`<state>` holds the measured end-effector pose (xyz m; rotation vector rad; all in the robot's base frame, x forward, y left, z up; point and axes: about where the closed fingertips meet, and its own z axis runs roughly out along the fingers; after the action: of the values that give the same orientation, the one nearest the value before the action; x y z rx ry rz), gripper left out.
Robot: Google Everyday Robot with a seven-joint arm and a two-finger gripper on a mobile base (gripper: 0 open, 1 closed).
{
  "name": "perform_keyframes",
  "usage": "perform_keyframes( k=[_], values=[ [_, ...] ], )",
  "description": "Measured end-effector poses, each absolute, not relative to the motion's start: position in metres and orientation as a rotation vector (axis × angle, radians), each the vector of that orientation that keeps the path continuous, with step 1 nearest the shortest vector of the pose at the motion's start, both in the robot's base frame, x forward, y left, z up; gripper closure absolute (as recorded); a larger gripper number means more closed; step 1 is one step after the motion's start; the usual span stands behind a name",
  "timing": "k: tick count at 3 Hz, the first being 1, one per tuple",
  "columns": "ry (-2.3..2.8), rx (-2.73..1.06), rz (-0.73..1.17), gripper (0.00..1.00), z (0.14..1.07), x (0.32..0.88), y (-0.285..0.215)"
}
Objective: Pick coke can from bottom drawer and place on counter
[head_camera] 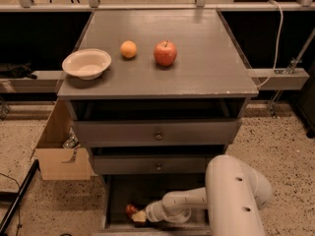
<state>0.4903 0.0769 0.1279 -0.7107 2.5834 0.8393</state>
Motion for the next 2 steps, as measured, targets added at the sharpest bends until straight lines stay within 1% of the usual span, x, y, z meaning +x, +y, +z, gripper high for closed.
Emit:
perform_keyframes(
  k=[2],
  values=[
    [2.587,-0.773,0.788,1.0,0.143,0.498,0.078]
  ],
)
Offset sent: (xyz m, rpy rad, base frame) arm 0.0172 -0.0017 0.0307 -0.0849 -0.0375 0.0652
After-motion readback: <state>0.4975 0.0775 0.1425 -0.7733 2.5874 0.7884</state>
